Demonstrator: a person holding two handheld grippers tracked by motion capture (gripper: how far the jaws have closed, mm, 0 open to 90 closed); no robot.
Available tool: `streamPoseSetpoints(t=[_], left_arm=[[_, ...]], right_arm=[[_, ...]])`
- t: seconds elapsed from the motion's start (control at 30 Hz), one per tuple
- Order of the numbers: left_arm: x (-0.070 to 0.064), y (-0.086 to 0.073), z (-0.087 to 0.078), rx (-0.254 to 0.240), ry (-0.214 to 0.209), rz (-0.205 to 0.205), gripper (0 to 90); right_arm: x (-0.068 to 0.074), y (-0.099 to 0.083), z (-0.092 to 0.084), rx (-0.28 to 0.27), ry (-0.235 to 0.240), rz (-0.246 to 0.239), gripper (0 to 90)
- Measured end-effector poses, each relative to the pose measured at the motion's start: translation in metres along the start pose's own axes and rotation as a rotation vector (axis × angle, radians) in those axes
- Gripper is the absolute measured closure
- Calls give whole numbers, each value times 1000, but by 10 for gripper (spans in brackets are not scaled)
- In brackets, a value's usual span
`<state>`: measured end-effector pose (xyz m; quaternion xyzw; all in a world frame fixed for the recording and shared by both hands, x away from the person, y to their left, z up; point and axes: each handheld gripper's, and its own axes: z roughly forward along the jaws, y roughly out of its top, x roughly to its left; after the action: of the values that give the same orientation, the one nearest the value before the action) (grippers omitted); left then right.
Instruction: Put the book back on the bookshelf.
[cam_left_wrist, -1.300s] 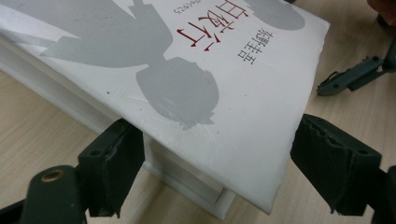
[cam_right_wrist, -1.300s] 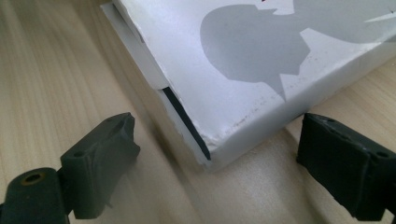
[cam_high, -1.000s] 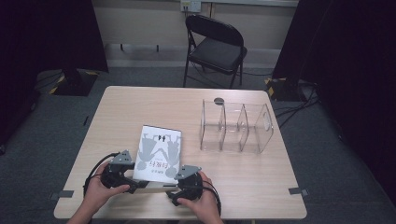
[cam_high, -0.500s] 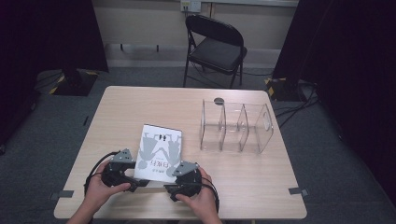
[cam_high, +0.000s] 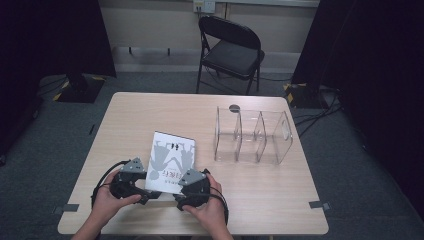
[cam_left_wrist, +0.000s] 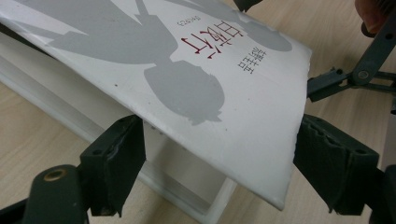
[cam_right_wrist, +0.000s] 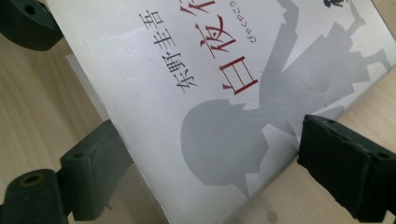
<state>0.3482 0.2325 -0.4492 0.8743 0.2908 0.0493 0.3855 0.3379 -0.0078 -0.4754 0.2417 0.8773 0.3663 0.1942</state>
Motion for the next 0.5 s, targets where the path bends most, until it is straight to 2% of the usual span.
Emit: streamPoseSetpoints(t=[0.1, 0.2, 0.3, 0.4, 0.5], left_arm=[[-1, 3, -1, -8, 2, 8, 184], [-2, 4, -2, -10, 0, 13, 184], [-3, 5, -2, -7, 7, 17, 184], [-3, 6, -2, -6, 7, 21, 184], [-4, 7, -2, -7, 9, 24, 184]], right_arm=[[3, 1, -1, -25, 8, -3, 100], [8, 5, -1, -27, 15, -42, 100], [13, 7, 3, -31, -12, -77, 98], [14, 3, 6, -62, -39, -81, 95], [17, 4, 8, -68, -66, -91, 95]])
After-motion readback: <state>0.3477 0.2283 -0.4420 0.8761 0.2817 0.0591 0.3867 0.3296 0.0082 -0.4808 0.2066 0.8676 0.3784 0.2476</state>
